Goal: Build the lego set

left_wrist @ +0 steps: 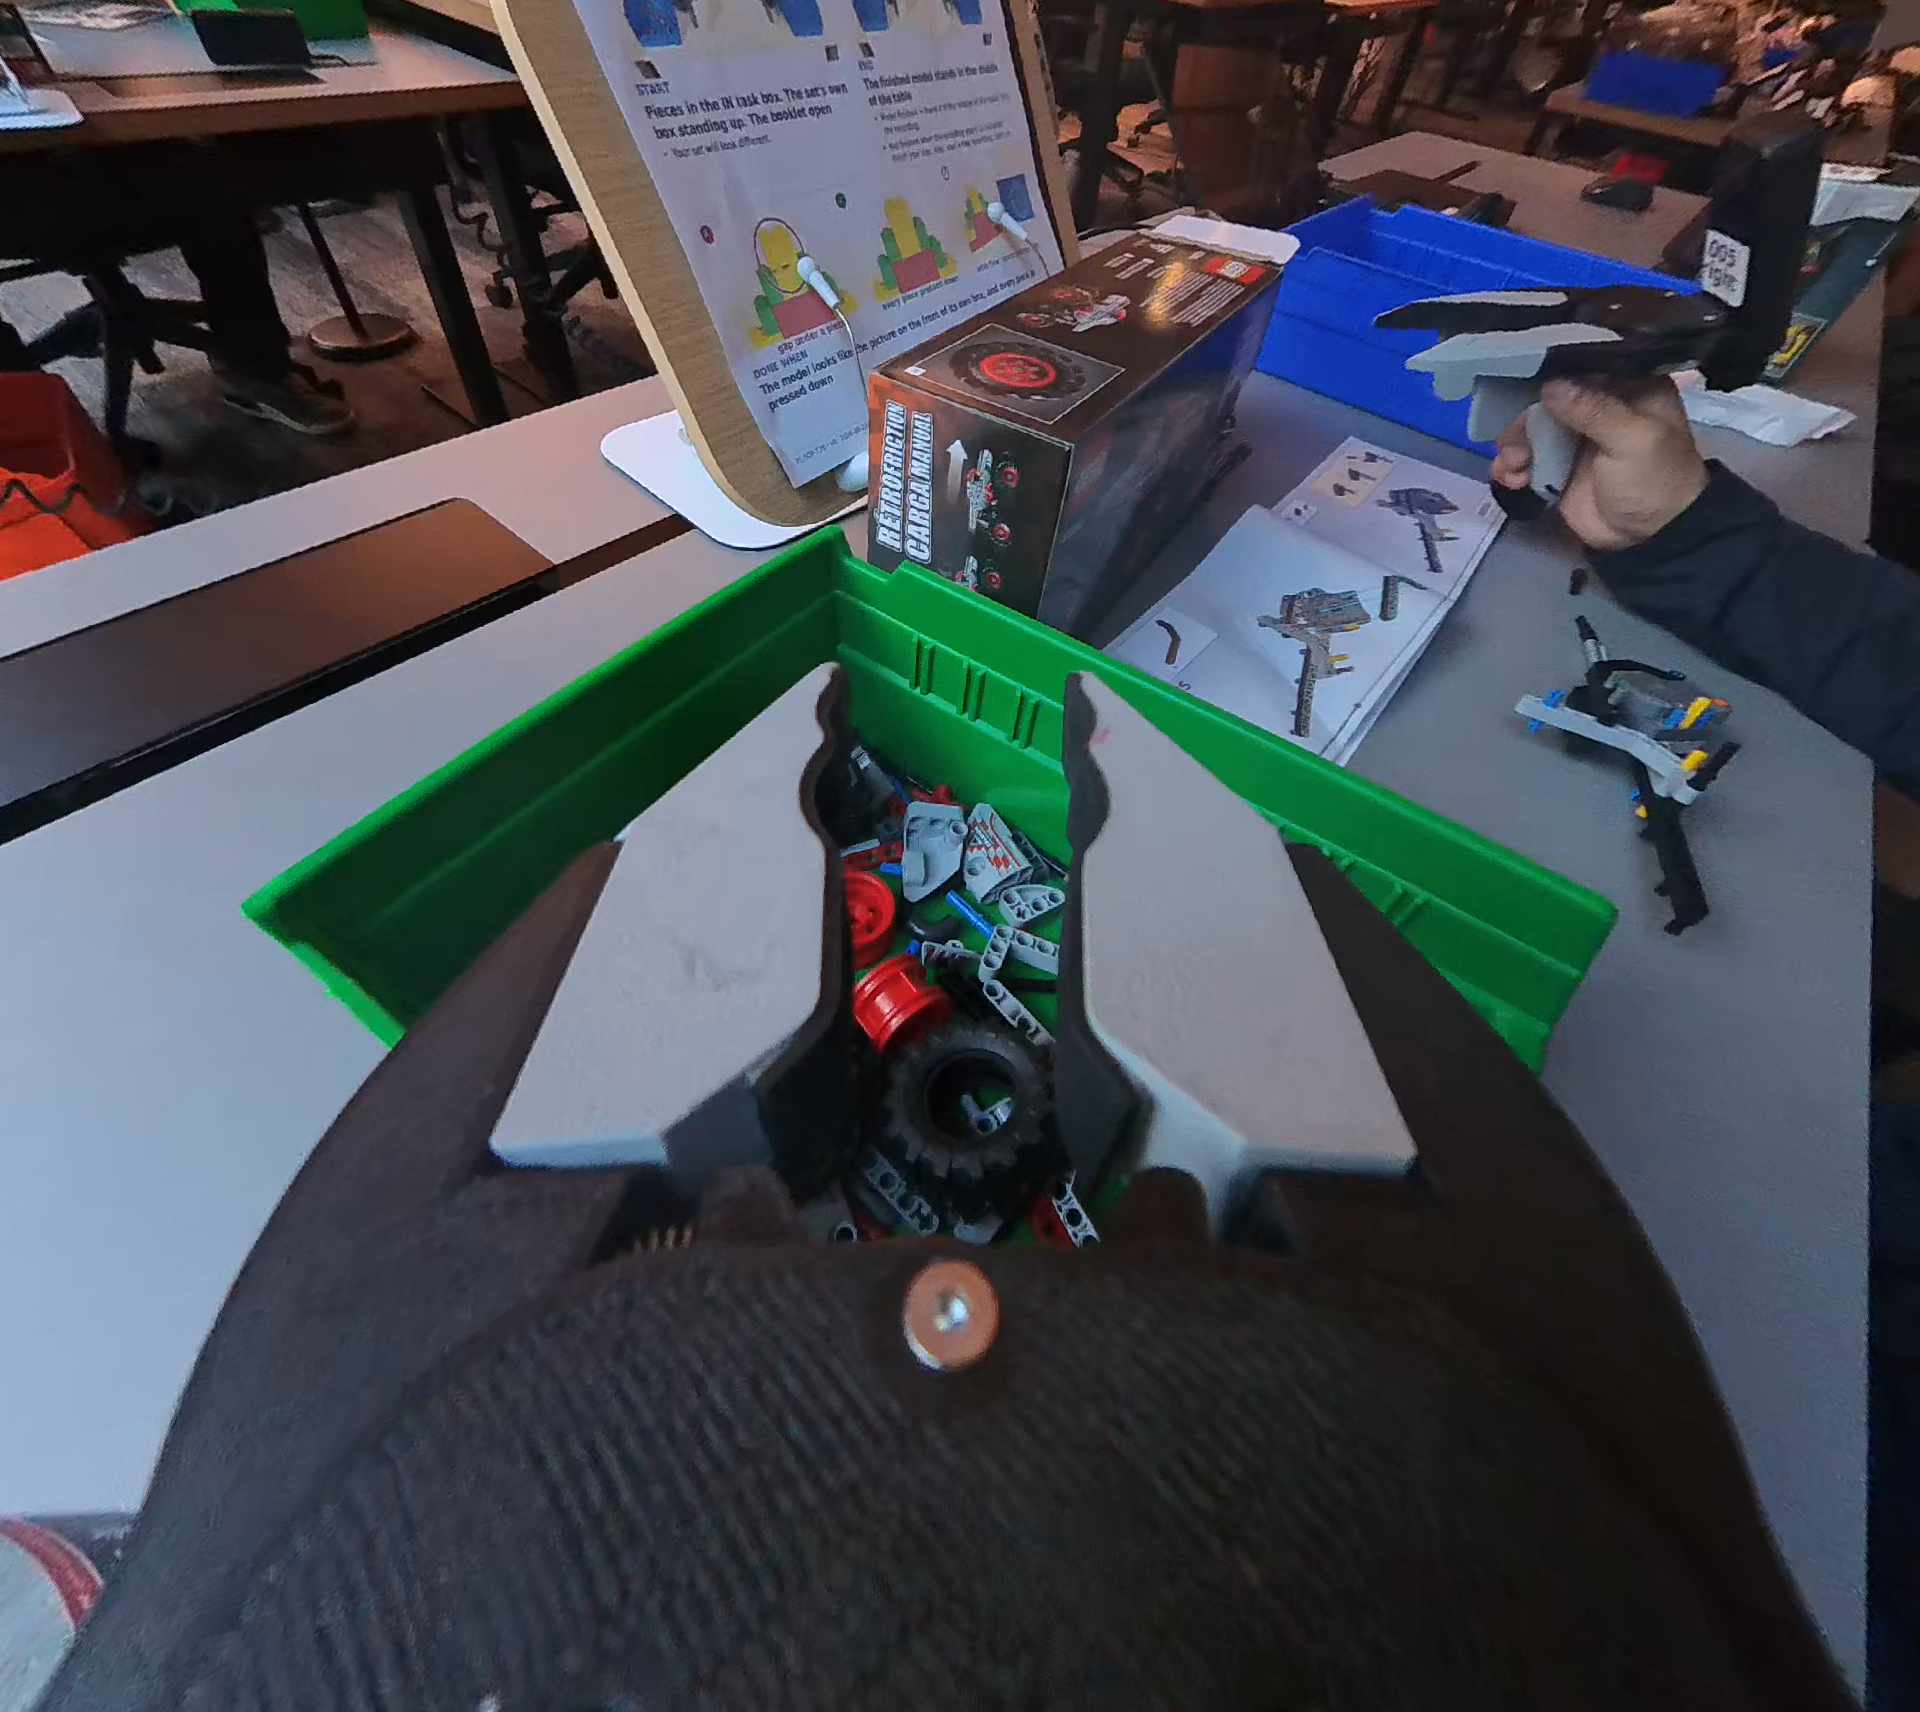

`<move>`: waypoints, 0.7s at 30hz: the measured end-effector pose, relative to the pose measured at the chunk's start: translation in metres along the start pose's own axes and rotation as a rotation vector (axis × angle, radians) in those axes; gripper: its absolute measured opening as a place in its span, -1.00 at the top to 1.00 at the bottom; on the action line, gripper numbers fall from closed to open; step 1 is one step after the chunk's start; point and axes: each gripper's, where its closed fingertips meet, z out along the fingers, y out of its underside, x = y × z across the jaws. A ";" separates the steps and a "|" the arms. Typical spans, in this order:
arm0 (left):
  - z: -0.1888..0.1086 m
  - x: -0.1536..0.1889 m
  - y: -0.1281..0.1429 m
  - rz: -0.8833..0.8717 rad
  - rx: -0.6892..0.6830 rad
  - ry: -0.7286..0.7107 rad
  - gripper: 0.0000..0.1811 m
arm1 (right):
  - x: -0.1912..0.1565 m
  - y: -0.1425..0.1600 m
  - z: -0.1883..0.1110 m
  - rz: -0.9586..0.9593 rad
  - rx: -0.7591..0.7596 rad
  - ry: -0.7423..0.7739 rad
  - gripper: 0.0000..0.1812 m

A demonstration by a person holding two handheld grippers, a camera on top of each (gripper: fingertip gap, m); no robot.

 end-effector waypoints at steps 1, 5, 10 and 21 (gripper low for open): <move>0.000 0.000 0.000 0.001 -0.001 -0.001 0.59 | 0.000 -0.001 -0.001 -0.001 0.004 0.001 0.35; 0.001 0.000 0.001 0.020 -0.009 -0.015 0.59 | 0.000 -0.002 -0.001 0.001 0.009 0.001 0.35; 0.002 0.001 0.003 0.073 -0.027 -0.051 0.59 | 0.000 0.002 0.000 -0.001 -0.005 0.003 0.36; 0.005 0.002 0.006 0.134 -0.053 -0.103 0.59 | 0.000 0.000 -0.001 -0.029 -0.001 0.014 0.46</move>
